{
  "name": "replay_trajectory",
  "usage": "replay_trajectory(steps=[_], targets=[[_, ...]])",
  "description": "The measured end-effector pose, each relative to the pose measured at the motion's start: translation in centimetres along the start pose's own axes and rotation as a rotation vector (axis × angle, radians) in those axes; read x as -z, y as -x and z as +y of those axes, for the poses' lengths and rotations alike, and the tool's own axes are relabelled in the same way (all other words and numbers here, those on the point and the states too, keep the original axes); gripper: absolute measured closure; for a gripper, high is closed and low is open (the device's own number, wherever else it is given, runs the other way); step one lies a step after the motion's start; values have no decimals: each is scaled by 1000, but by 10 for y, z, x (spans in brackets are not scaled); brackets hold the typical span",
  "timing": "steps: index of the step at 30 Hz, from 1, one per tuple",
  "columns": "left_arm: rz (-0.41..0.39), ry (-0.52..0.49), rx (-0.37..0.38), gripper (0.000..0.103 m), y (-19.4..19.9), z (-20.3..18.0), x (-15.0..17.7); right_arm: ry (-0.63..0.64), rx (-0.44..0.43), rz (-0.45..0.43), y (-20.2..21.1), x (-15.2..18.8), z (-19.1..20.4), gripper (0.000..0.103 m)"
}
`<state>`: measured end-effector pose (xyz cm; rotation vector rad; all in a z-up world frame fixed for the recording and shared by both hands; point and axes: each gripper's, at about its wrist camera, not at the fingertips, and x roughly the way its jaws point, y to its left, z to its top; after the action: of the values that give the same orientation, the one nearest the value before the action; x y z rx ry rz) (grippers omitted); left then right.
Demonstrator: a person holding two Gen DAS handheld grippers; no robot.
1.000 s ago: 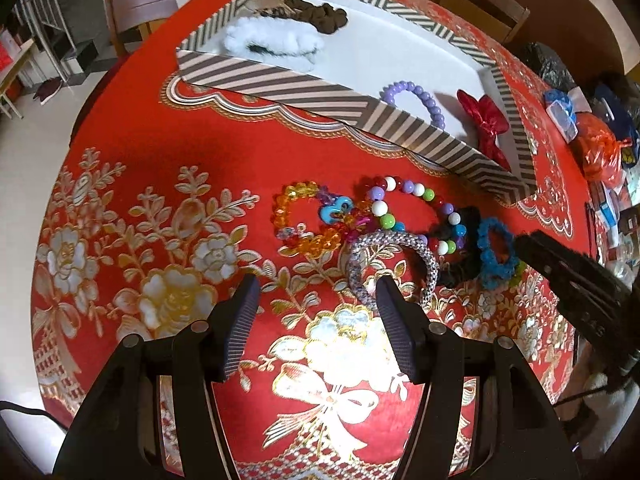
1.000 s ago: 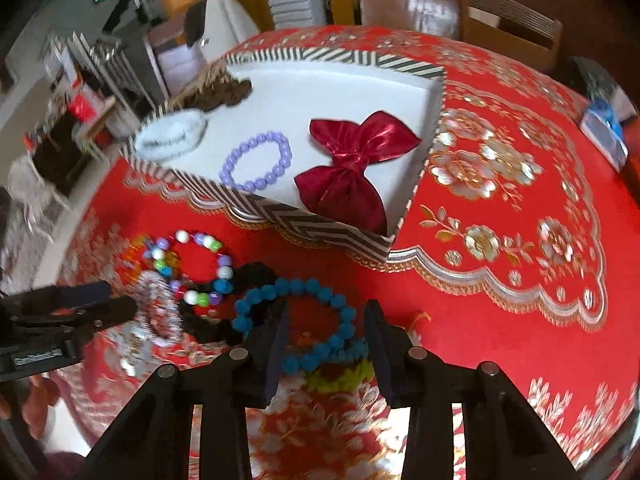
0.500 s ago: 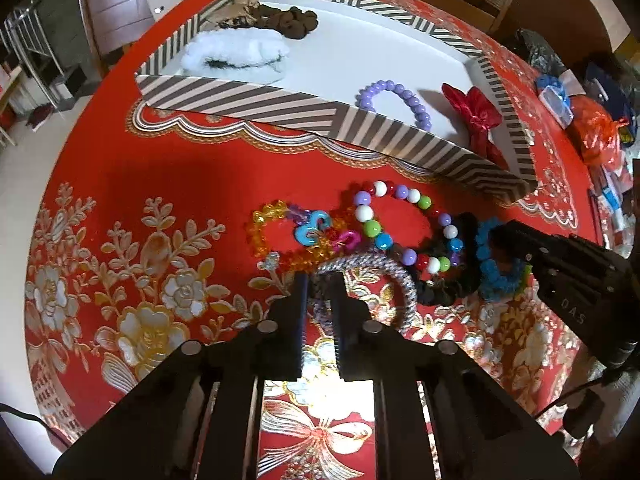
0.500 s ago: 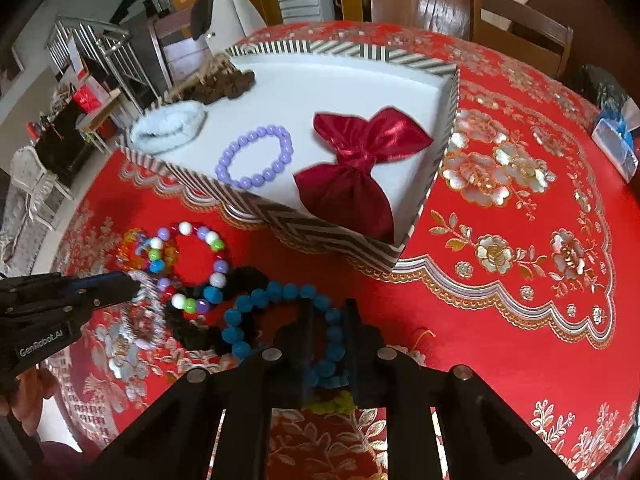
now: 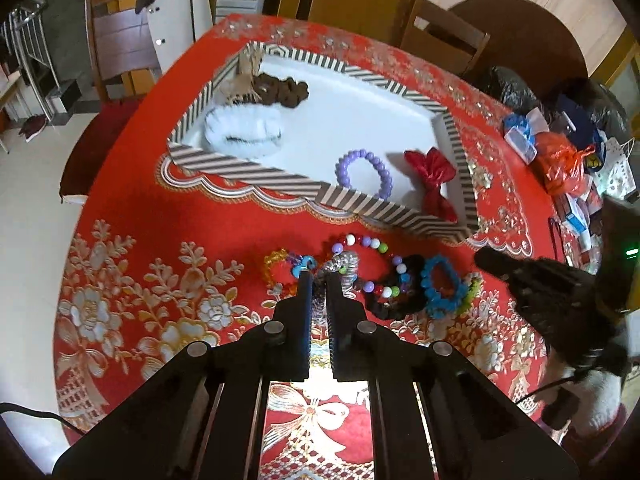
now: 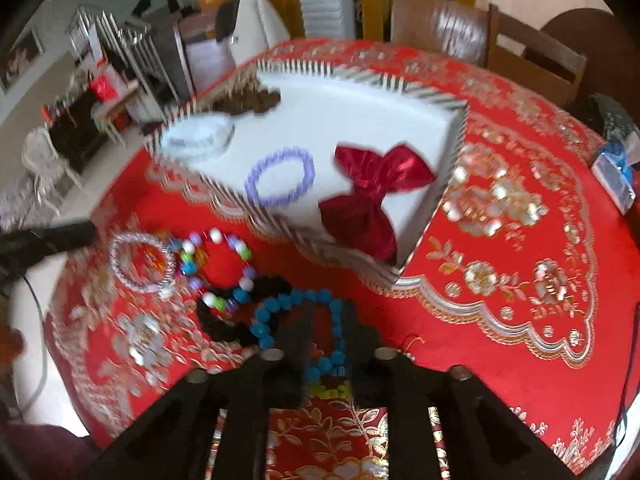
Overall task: Organize jewelry
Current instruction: 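Grasp silver sparkly bracelet with left gripper while right gripper grasps blue bead bracelet, then lift silver bracelet with left gripper while right gripper lifts blue bracelet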
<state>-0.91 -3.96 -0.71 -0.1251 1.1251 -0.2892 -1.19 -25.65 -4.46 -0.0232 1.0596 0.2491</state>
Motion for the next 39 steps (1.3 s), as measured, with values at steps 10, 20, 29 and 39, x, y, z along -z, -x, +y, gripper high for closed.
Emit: replay_trajectory(steps=[10,20,29,39], targets=[[-12,14,-10,98,14,13,3,15,23,55,-28,1,-5,95],[52,117,-40,70,-12,48,4,-33,-24,-72,22,-1,1,95],[106,86,-88,60,-55,61,-3,-46,-46,-123,49,-12,10,95],[92,30,-75,98,-59,61,-8,-49,-74,-197,74,-28,12,95]])
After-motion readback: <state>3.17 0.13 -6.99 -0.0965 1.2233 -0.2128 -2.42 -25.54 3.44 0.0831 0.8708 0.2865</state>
